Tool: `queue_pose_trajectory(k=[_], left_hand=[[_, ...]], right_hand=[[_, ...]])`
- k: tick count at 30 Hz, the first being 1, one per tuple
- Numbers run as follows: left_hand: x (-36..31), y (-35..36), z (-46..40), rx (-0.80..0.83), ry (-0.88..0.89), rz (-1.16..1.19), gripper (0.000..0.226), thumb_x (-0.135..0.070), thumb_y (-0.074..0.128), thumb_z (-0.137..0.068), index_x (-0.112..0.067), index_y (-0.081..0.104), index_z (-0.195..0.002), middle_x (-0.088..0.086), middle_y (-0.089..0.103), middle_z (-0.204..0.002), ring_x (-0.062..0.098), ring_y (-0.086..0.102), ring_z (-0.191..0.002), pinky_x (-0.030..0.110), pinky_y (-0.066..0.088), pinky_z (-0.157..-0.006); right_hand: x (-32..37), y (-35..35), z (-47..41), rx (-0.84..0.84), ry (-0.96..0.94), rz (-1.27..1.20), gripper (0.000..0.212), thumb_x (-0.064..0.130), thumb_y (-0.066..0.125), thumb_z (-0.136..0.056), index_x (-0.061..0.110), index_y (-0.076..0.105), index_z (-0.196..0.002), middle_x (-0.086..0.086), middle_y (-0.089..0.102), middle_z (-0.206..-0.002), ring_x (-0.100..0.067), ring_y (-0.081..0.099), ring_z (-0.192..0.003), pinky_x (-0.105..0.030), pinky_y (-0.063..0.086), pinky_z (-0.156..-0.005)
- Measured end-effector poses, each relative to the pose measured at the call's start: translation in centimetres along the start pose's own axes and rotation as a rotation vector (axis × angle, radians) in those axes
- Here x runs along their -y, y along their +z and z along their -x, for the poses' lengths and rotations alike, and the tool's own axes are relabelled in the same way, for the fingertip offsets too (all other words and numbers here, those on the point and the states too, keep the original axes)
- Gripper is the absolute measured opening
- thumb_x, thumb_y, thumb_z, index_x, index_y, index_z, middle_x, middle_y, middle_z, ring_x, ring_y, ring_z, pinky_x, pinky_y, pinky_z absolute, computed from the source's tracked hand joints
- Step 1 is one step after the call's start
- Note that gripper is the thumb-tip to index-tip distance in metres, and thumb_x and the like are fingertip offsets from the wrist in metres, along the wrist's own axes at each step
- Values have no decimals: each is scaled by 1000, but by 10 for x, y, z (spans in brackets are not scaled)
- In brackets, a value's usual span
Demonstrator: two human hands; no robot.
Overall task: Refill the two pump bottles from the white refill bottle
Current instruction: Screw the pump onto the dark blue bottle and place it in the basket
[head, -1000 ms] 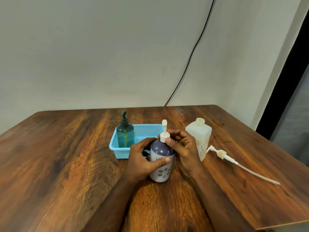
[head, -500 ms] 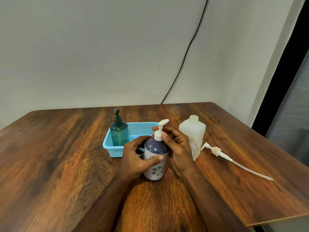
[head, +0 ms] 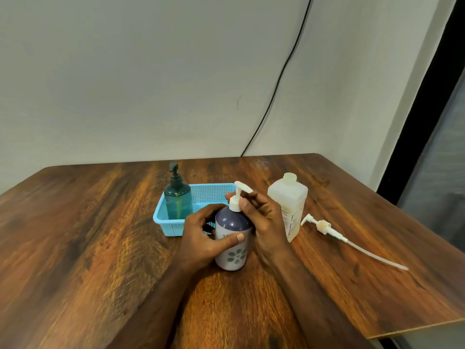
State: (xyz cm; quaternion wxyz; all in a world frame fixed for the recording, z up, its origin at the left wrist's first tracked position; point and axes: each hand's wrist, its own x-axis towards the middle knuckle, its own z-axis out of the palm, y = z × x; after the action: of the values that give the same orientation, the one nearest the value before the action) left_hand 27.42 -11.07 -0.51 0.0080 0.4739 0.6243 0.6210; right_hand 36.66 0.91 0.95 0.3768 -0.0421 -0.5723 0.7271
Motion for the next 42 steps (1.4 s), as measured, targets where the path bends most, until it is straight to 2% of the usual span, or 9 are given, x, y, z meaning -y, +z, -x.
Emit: queue_pose_trajectory(k=[5, 10, 15, 17, 22, 27, 32, 37, 42], left_hand=[[0, 0, 2, 12, -18, 26, 55, -19, 90, -67, -18, 67, -117, -6, 72, -111, 15, 69, -104, 27, 58, -80], [-3, 0, 1, -7, -1, 9, 57, -33, 89, -64, -19, 68, -116, -7, 73, -109, 16, 70, -100, 25, 56, -80], [-1, 1, 1, 5, -10, 27, 54, -16, 91, -66, -15, 68, -115, -6, 73, -108, 15, 70, -100, 24, 56, -80], [-1, 1, 2, 8, -11, 32, 54, -16, 91, -67, -15, 68, -116, -6, 73, -108, 14, 70, -102, 23, 55, -80], [0, 0, 0, -3, -5, 10, 59, -24, 91, -64, -17, 67, -118, -6, 73, -110, 16, 70, -101, 24, 55, -81], [0, 1, 2, 3, -5, 30, 56, -18, 90, -65, -15, 68, -117, -5, 73, -110, 15, 70, -102, 27, 58, -82], [2, 0, 0, -1, -12, 13, 61, -30, 91, -63, -18, 67, -119, -5, 73, -110, 18, 70, -102, 30, 57, -82], [0, 1, 2, -2, -26, 29, 57, -17, 92, -64, -19, 68, -115, -8, 73, -109, 12, 70, -101, 24, 57, -80], [1, 0, 0, -4, -5, 21, 61, -24, 91, -64, -17, 67, -120, -6, 73, -111, 17, 70, -102, 29, 57, -82]], right_hand=[[-1, 5, -1, -40, -17, 106, 35, -2, 84, -74, 17, 61, -93, -16, 70, -109, -27, 69, -109, -35, 60, -76], [-2, 3, 0, 27, -25, -63, 33, 19, 69, -90, 15, 57, -120, -14, 68, -121, -32, 64, -117, -47, 55, -93], [0, 7, 0, -60, -34, 88, 43, 0, 82, -77, 18, 54, -106, -6, 68, -103, -26, 69, -107, -42, 59, -86], [-2, 8, 0, -70, -43, 122, 49, 4, 85, -73, 21, 52, -104, -6, 66, -103, -25, 68, -106, -41, 59, -85], [1, 4, 3, 14, -23, -36, 34, 17, 64, -93, 18, 53, -125, -11, 71, -115, -30, 68, -110, -46, 57, -90], [-3, 9, 2, -77, -34, 109, 54, 16, 87, -72, 25, 52, -112, -11, 67, -117, -28, 67, -112, -49, 58, -89], [0, 5, 4, 30, -24, -32, 35, 14, 65, -91, 19, 53, -123, -11, 72, -115, -31, 66, -113, -48, 56, -94], [-1, 9, 2, -81, -48, 109, 47, 2, 83, -77, 21, 51, -105, -6, 66, -104, -26, 68, -109, -36, 59, -81], [2, 6, 5, 58, -22, 18, 37, 16, 62, -93, 18, 50, -128, -10, 71, -118, -29, 66, -114, -44, 57, -90]])
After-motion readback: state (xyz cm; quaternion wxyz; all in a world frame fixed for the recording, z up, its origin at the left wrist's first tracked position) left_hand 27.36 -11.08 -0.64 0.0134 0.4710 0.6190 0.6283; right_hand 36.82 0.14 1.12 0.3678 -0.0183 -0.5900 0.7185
